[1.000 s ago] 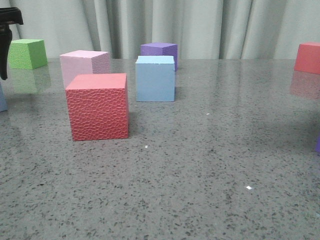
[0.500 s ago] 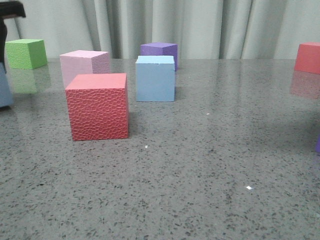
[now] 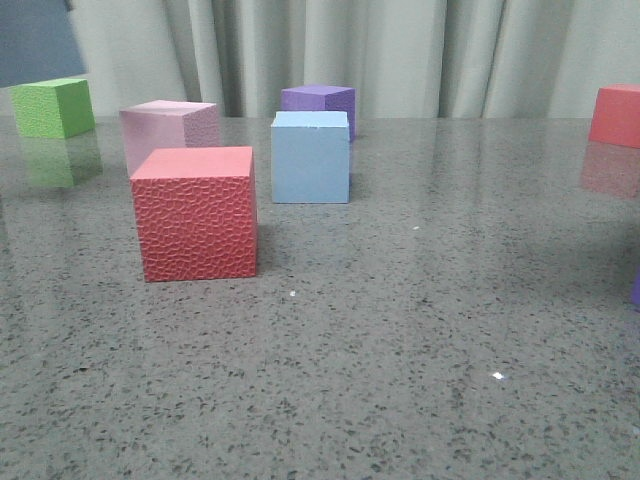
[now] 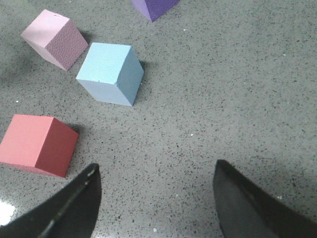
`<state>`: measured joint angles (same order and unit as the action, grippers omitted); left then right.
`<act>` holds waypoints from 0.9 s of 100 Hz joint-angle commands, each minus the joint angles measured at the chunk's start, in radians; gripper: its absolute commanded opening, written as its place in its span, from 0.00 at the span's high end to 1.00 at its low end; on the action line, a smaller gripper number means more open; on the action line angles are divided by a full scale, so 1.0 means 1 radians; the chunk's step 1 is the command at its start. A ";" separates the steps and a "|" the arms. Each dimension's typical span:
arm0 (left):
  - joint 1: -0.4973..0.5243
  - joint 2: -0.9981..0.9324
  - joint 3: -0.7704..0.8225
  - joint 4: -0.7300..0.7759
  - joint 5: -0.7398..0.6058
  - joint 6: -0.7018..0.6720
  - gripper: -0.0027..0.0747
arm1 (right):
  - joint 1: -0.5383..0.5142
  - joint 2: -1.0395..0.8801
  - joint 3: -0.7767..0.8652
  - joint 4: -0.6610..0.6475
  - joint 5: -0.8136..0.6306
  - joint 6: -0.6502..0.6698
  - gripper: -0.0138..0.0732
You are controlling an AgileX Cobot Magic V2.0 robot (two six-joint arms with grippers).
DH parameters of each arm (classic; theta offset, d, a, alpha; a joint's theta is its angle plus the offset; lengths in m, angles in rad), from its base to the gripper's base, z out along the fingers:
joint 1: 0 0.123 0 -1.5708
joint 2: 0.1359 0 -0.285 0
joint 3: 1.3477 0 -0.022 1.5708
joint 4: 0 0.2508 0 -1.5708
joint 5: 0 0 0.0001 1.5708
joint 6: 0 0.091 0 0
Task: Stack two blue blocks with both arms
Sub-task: 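Lift the cube and carry it above the placed light-blue cube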
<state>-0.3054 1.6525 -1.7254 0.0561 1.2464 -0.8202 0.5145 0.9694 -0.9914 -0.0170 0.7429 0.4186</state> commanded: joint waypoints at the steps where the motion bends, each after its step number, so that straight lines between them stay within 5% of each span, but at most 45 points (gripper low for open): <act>1: -0.045 -0.005 -0.083 -0.012 0.021 0.036 0.66 | -0.004 -0.015 -0.026 -0.015 -0.069 -0.008 0.28; 52: -0.245 0.250 -0.400 -0.083 0.021 0.124 0.66 | -0.004 -0.015 -0.026 -0.015 -0.062 -0.008 0.28; 90: -0.301 0.314 -0.452 -0.125 0.021 0.164 0.65 | -0.004 -0.015 -0.026 -0.015 -0.053 -0.008 0.28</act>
<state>-0.5919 2.0193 -2.1437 -0.0567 1.2546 -0.6654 0.5145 0.9694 -0.9914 -0.0170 0.7429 0.4186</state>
